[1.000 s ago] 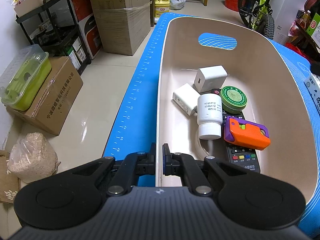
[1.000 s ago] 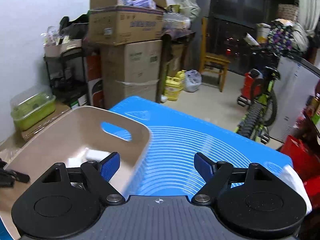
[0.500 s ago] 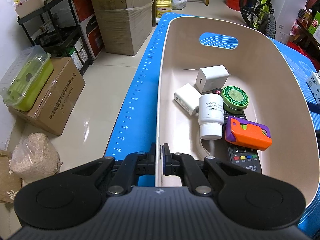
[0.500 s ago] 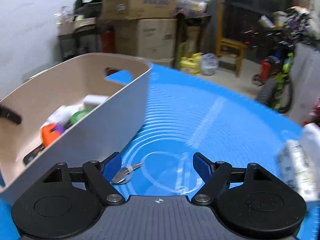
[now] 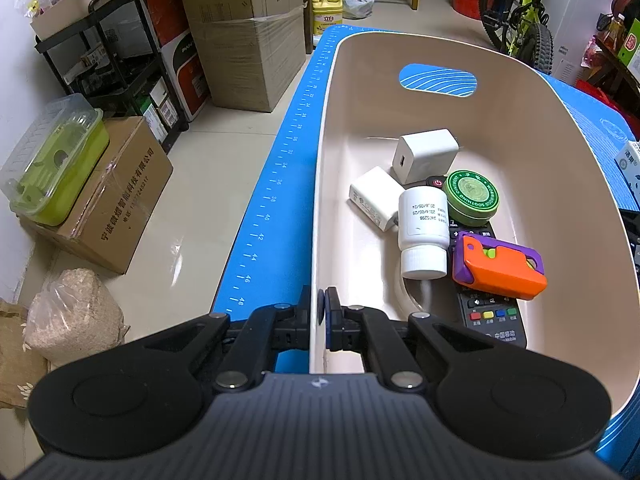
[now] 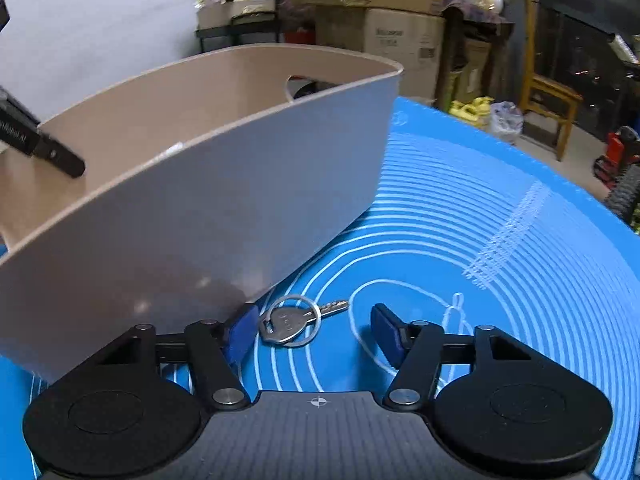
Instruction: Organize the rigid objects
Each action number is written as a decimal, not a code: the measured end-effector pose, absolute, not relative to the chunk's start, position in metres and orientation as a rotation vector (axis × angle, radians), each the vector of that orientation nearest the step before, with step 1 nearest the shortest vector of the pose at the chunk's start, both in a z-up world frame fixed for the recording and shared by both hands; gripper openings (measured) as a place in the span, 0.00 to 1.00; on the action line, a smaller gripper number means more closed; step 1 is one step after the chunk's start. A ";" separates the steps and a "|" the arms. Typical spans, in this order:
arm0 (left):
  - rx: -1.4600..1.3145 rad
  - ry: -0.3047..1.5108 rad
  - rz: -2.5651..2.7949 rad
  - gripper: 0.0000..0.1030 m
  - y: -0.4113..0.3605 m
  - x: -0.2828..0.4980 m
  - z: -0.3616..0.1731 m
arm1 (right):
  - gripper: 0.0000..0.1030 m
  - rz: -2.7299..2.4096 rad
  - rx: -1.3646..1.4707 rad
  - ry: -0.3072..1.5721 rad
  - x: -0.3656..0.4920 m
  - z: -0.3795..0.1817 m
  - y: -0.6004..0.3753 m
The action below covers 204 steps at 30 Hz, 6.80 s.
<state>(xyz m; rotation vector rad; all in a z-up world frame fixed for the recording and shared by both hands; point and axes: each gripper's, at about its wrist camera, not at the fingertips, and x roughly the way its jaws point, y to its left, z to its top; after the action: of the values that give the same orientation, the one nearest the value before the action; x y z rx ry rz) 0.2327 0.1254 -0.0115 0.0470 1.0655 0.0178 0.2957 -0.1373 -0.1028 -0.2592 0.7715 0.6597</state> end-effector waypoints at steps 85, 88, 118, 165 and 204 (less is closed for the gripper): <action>0.052 1.063 0.031 0.07 0.122 0.234 -0.012 | 0.12 0.526 -0.122 0.697 0.252 -0.047 -0.168; 0.053 1.063 0.031 0.07 0.122 0.234 -0.012 | 0.12 0.497 -0.105 0.656 0.248 -0.028 -0.171; 0.052 1.061 0.027 0.07 0.122 0.235 -0.012 | 0.12 0.593 -0.232 0.676 0.309 0.014 0.005; 0.064 0.950 0.059 0.68 0.113 0.217 0.012 | 0.73 0.489 -0.031 0.747 0.261 0.019 -0.051; 0.149 0.793 -0.012 0.69 0.036 0.028 0.077 | 0.94 0.206 0.037 0.618 0.011 0.083 -0.136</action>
<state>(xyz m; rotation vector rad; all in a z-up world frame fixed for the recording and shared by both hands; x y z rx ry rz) 0.0283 0.0358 0.0771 0.1493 0.7927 -0.0118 0.0107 -0.1360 0.0833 0.0372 0.6183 0.2064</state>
